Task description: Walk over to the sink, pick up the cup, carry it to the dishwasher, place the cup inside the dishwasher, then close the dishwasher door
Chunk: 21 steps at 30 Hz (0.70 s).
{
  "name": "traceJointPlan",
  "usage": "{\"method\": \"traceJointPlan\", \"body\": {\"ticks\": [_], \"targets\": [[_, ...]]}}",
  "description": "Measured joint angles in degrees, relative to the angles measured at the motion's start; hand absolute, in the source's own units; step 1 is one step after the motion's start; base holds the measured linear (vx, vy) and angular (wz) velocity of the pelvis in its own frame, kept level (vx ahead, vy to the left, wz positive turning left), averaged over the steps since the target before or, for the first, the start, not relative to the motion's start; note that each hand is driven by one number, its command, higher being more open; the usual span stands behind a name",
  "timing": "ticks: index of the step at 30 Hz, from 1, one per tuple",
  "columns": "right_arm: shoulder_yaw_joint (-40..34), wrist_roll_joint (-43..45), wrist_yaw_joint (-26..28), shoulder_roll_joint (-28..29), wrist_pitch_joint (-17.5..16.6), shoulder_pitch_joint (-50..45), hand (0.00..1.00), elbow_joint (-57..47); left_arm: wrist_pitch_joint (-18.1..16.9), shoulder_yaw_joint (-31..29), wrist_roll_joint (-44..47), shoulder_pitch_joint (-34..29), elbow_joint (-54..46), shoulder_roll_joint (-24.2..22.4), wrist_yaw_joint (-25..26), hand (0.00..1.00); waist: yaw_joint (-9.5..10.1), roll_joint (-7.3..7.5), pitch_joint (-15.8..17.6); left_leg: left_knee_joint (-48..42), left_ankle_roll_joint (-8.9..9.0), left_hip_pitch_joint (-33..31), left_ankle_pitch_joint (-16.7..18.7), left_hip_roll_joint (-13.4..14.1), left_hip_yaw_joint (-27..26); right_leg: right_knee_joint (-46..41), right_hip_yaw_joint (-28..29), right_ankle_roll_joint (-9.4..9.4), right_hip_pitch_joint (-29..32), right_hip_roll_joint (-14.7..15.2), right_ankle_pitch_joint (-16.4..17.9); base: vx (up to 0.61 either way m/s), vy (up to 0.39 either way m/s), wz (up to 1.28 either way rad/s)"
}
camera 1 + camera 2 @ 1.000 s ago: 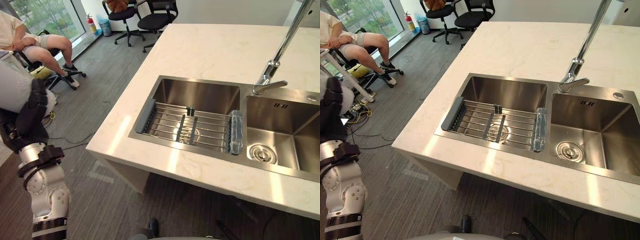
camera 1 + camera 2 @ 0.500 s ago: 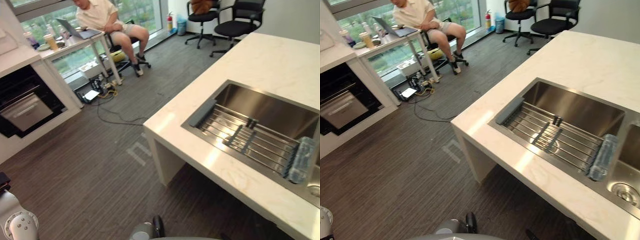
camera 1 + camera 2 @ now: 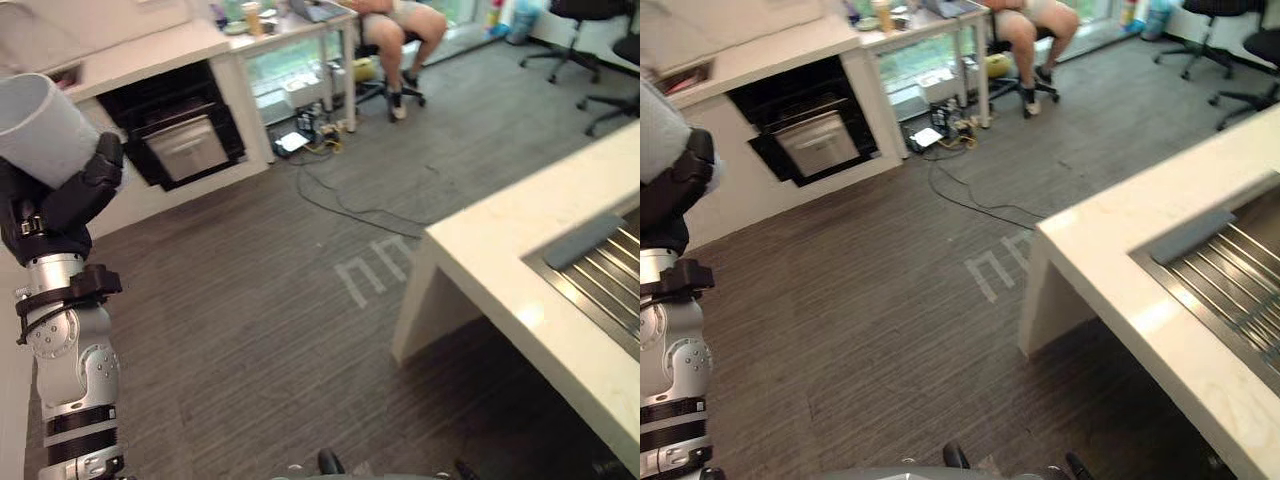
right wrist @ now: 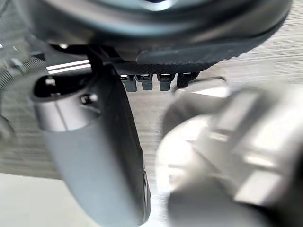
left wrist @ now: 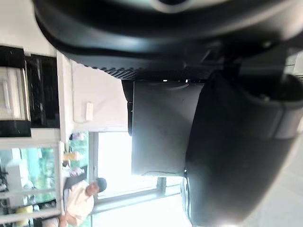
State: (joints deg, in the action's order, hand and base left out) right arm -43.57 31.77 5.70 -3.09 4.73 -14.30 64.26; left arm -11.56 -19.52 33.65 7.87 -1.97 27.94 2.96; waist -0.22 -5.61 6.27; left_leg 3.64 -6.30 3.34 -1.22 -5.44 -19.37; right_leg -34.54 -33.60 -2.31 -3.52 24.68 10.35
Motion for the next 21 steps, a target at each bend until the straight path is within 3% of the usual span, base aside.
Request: {"method": "traceJointPlan", "body": {"ticks": [1,2,4,6,8,10,11,12,14,16,17,18,21], "targets": [[-1.11,0.05,0.19,0.58,0.08,-0.19,1.0,-0.51,-0.04,1.28,0.01,0.05,0.11,-0.03,-0.48,0.0,-0.68,0.12,0.08,-0.22,-0.03,-0.18,-0.03,-0.07,2.65,0.37,5.42,0.99,0.61,-2.28,2.07,0.09,0.092,2.29],[-1.15,-0.31,0.54,1.42,0.07,-1.17,1.0,-0.78,-0.02,3.36,-0.03,0.21,0.44,-0.29,-1.17,0.0,-1.1,0.34,0.02,-0.3,0.11,-0.51,-0.3,-0.25,7.26,1.72,12.76,1.81,1.17,-6.41,4.43,0.05,0.012,2.02],[-0.91,-4.34,1.42,3.46,-1.66,-4.11,1.0,-0.87,0.0,7.13,-0.82,0.31,0.64,-1.47,-2.28,0.0,-1.61,1.76,-0.35,-0.25,-0.42,-1.23,-0.02,-1.12,13.67,4.45,25.56,3.62,2.78,-13.2,6.86,0.1,-0.034,2.42],[1.35,-6.23,2.0,3.84,-2.64,-6.35,1.0,-0.87,0.13,8.87,-1.01,0.34,1.55,-2.89,-1.85,0.0,-2.14,3.25,-0.73,-1.34,-0.75,-1.4,0.22,-2.29,18.44,5.66,31.95,5.05,4.09,-16.48,7.7,0.15,-0.035,1.98],[5.07,-6.77,2.23,3.09,-2.96,-7.34,1.0,-0.99,0.94,10.53,-1.0,0.64,2.29,-3.17,-0.8,0.0,-2.29,4.41,-1.43,-1.55,-0.4,-0.96,0.01,-3.6,23.27,5.9,34.9,5.18,5.75,-17.56,7.76,0.17,-0.049,1.41],[8.23,-7.03,2.68,2.34,-2.88,-7.15,1.0,-2.17,1.33,11.27,-1.11,0.79,2.28,-4.46,-0.7,0.0,-2.18,5.02,-1.83,-1.93,-0.17,-0.82,1.59,-3.6,23.54,10.17,34.53,5.53,6.1,-17.14,7.53,0.19,-0.057,0.98],[9.74,-6.6,3.06,2.16,-2.69,-5.89,1.0,-2.97,1.46,11.02,-2.24,0.98,2.25,-4.63,-0.29,0.0,-2.02,6.92,-2.06,-3.51,0.89,-1.12,3.22,-3.5,19.79,15.81,33.54,6.19,4.92,-15.47,4.37,0.14,-0.023,0.38],[10.74,-6.3,3.12,1.82,-2.63,-4.9,1.0,-3.06,1.58,10.75,-3.03,0.94,2.27,-4.57,-0.07,0.0,-1.55,7.53,-2.06,-4.35,0.66,-0.99,3.94,-3.86,19.38,17.0,33.22,7.84,4.38,-14.76,2.56,0.18,-0.045,0.17],[13.76,-3.63,3.15,0.46,-2.22,-1.54,1.0,-4.76,3.44,13.26,-4.64,1.9,2.16,-4.79,0.65,0.0,-1.39,7.76,-2.47,-6.54,3.91,-1.05,4.3,-4.27,20.32,19.33,29.99,8.74,1.18,-14.39,2.64,0.19,-0.108,0.39],[15.98,-3.11,2.97,-0.82,-0.82,1.74,1.0,-5.36,3.34,15.63,-5.8,2.36,2.11,-4.53,-0.62,0.0,-1.6,7.51,-2.45,-6.02,3.87,0.11,4.25,-3.31,20.25,18.48,28.67,8.57,0.28,-14.99,2.59,0.22,-0.149,0.58],[17.72,-1.77,3.12,-1.4,-0.12,4.09,1.0,-5.59,3.39,16.07,-6.75,2.18,2.34,-5.13,-0.77,0.0,-1.64,6.85,-2.06,-6.1,3.89,0.85,4.25,-1.51,21.05,13.65,28.77,7.33,2.83,-16.44,3.32,0.17,-0.108,0.3],[28.37,2.89,5.16,-4.1,0.84,4.79,1.0,-5.22,1.34,16.44,-15.65,-2.41,7.3,-8.58,-0.36,0.0,-2.52,5.06,-1.93,-1.7,7.57,2.63,2.77,7.16,11.06,34.53,27.71,5.32,-0.85,-21.03,-9.87,0.04,-0.04,0.06],[28.36,2.88,5.16,-4.09,0.84,4.69,1.0,-5.21,1.34,16.44,-15.65,-2.42,7.31,-8.6,-0.36,0.0,-2.54,5.06,-1.92,-1.71,7.57,2.64,2.77,7.17,11.03,34.53,27.76,5.32,-0.83,-21.04,-9.87,0.0,0.0,0.0]]}}
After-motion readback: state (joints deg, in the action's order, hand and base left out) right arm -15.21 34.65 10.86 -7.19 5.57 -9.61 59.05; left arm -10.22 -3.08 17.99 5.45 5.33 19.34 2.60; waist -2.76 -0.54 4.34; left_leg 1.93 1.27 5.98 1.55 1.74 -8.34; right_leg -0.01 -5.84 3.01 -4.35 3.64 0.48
